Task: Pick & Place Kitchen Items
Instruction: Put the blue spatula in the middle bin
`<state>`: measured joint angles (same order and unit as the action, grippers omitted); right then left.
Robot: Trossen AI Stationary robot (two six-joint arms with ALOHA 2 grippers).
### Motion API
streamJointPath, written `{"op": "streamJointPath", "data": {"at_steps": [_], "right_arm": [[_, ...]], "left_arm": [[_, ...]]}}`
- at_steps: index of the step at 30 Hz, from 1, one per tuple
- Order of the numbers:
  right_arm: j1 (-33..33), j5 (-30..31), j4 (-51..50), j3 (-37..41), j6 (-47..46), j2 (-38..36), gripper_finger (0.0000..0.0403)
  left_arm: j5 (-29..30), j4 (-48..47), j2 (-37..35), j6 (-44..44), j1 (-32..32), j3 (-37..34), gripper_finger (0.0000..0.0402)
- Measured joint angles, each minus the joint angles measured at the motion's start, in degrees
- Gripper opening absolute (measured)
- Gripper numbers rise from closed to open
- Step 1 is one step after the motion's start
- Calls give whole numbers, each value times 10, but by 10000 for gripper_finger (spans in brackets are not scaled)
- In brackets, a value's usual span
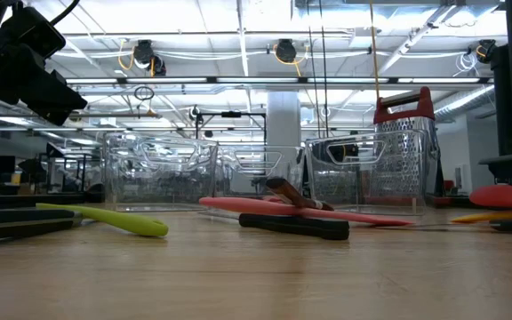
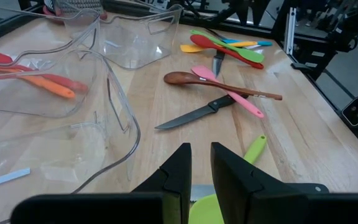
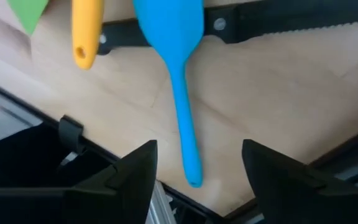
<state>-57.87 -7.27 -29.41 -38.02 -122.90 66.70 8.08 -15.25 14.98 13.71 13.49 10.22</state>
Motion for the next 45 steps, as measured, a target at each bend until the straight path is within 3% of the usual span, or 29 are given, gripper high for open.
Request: {"op": "streamJointPath", "data": {"at_steps": [8,16,20,32,45], "right_arm": [[0,0,37,12,-4,11,211],[4,-30,60,10,19,78,204],[13,-5,37,13,24,84,203],[19,19,95,12,32,87,203],[19,-5,139,9,51,182,203]], "left_arm": [[0,0,0,0,0,0,63],[0,0,0,0,0,0,63],[0,0,0,-1,0,0,63],[-1,0,0,-2,0,0,63],[0,0,0,-5,0,0,63]]}}
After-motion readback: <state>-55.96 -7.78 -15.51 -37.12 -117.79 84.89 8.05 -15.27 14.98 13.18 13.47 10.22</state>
